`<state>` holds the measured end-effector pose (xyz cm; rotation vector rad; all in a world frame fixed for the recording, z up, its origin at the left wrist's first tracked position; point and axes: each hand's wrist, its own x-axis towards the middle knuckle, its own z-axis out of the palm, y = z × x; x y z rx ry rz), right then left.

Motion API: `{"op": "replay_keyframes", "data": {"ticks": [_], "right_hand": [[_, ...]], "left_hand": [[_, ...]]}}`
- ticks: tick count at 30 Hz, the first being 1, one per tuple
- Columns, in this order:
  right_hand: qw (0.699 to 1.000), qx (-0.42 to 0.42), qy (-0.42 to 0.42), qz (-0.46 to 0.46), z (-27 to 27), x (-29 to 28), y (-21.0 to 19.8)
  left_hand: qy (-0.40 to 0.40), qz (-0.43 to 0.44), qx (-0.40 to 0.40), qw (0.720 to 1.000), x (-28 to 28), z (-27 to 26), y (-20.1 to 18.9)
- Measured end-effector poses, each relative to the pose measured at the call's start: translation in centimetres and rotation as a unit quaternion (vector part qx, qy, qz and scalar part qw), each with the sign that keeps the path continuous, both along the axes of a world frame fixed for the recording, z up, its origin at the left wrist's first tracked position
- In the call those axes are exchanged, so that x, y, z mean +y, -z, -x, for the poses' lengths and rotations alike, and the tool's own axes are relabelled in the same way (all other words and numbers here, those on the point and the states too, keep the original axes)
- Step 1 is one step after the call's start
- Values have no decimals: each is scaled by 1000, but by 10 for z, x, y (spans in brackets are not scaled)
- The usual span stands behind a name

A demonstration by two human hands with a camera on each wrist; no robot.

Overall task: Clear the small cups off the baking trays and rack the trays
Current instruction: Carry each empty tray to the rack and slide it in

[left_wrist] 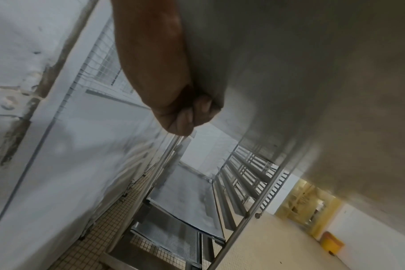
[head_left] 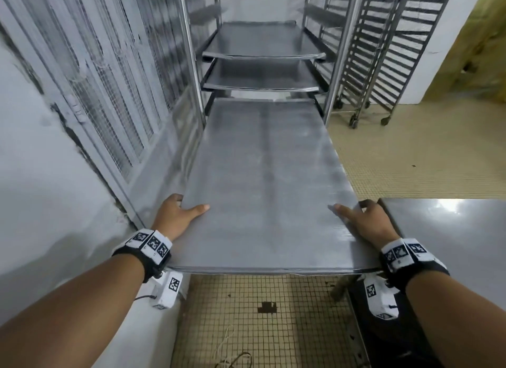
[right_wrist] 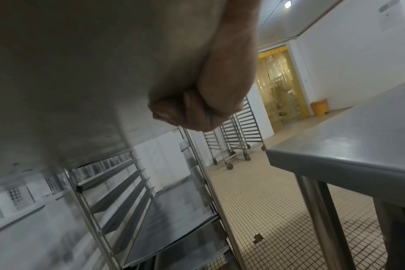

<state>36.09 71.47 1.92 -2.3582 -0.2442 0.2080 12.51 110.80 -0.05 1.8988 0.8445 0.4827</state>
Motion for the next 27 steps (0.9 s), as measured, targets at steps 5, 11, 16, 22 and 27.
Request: {"op": "replay_keyframes", "data": {"ticks": [5, 11, 16, 22, 27], "right_hand": [[1000, 10, 14, 5, -25, 23, 8], [1000, 15, 14, -11, -87, 57, 16], [1000, 11, 2, -2, -147, 89, 12], [1000, 15, -19, -2, -208, 124, 8], [999, 32, -23, -5, -246, 147, 0]], "left_hand": [[-9, 8, 3, 1000, 19, -32, 9], [-15, -24, 13, 1000, 48, -90, 11], [-37, -51, 58, 996, 99, -146, 35], [-35, -51, 59, 996, 131, -202, 27], [-17, -60, 79, 995, 157, -238, 18]]}}
